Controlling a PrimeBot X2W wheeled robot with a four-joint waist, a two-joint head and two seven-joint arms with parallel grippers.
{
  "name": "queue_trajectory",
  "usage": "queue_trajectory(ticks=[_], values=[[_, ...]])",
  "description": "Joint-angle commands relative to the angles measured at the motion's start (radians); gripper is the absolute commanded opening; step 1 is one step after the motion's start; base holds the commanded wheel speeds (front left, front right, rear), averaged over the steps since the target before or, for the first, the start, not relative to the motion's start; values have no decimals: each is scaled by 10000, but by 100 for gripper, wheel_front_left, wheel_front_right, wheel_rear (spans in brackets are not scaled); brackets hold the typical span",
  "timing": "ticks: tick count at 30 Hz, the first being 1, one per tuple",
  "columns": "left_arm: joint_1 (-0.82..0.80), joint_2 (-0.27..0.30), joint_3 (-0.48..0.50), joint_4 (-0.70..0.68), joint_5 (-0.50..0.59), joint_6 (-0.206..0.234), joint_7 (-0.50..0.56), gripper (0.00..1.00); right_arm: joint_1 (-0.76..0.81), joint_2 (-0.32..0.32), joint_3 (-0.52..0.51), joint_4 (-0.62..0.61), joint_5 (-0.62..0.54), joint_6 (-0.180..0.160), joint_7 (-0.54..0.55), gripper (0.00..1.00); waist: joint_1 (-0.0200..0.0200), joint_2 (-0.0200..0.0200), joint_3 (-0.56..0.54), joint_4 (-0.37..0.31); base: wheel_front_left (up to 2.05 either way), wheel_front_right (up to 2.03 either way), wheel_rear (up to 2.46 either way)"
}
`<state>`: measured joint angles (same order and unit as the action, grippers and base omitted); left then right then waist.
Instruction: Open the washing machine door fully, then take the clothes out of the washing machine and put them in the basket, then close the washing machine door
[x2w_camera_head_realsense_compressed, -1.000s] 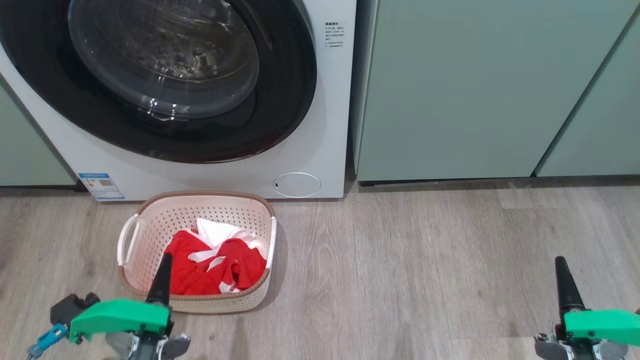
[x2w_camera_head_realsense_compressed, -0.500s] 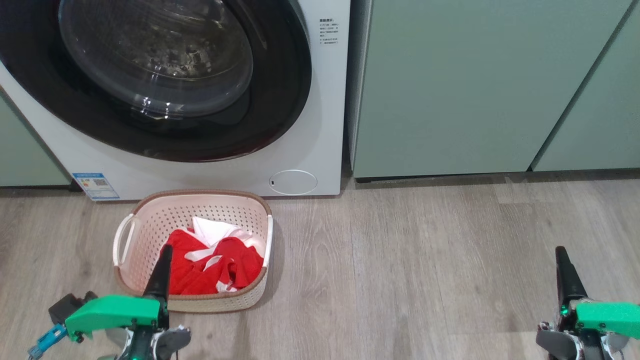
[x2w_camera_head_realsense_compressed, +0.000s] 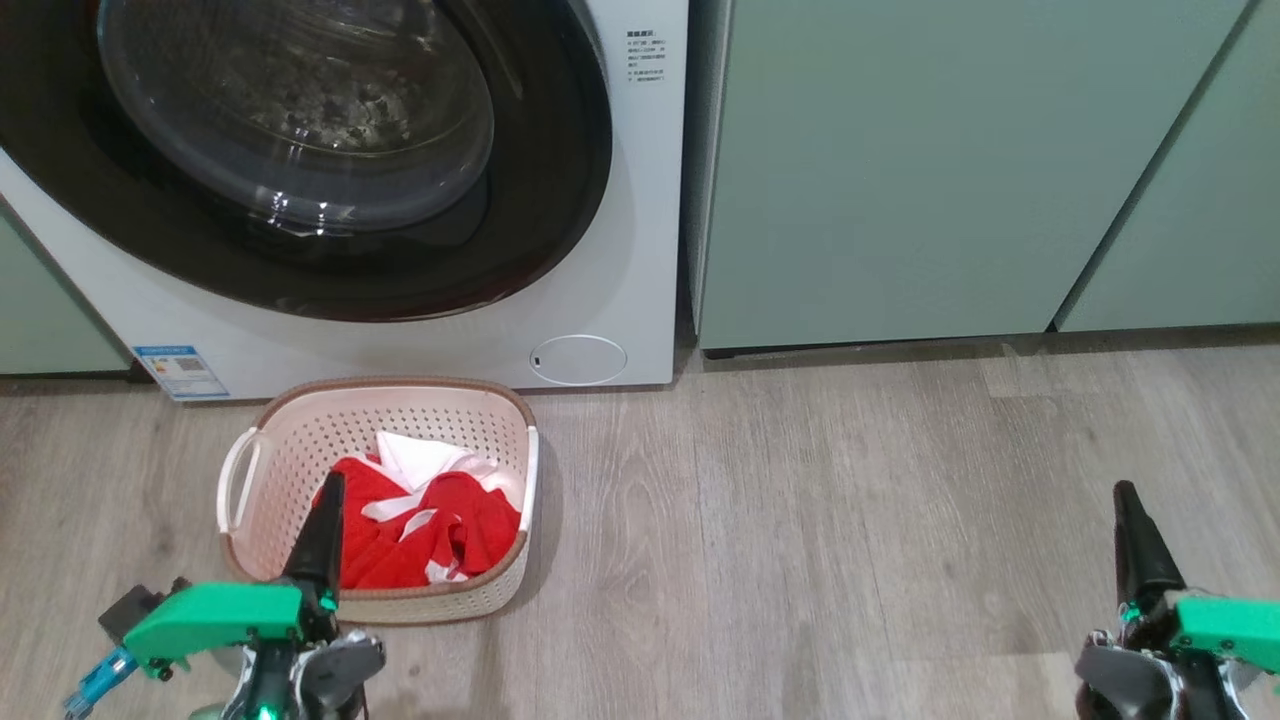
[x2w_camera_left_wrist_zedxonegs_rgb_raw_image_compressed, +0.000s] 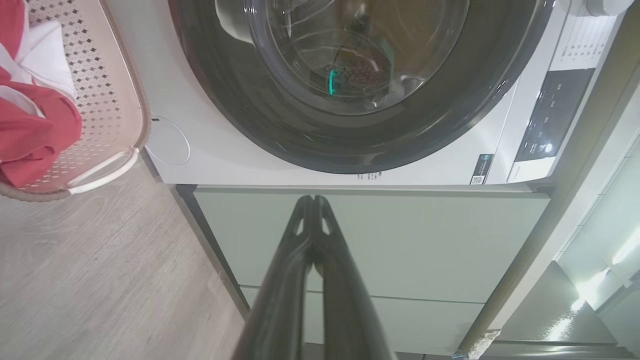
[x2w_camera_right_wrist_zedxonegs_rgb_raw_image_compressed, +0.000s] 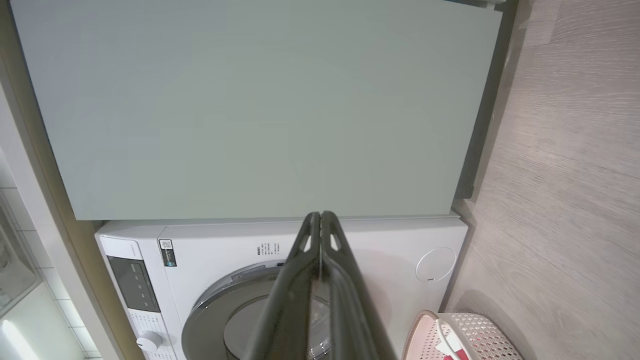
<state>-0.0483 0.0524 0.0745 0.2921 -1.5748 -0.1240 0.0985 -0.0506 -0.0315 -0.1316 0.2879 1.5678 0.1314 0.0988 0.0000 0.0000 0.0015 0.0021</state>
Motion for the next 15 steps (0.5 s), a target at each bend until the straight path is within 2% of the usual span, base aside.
queue_trajectory(ticks=[1,15], values=[[-594,-2,371,-433,-209,-66,110,0,-558,-185,182,-416,257,-7,103,0,0,0,7,-9,0,0,0],[-598,-22,396,-471,-337,-67,150,0,-574,-187,178,-431,408,-7,144,0,0,0,16,-21,0,0,0]])
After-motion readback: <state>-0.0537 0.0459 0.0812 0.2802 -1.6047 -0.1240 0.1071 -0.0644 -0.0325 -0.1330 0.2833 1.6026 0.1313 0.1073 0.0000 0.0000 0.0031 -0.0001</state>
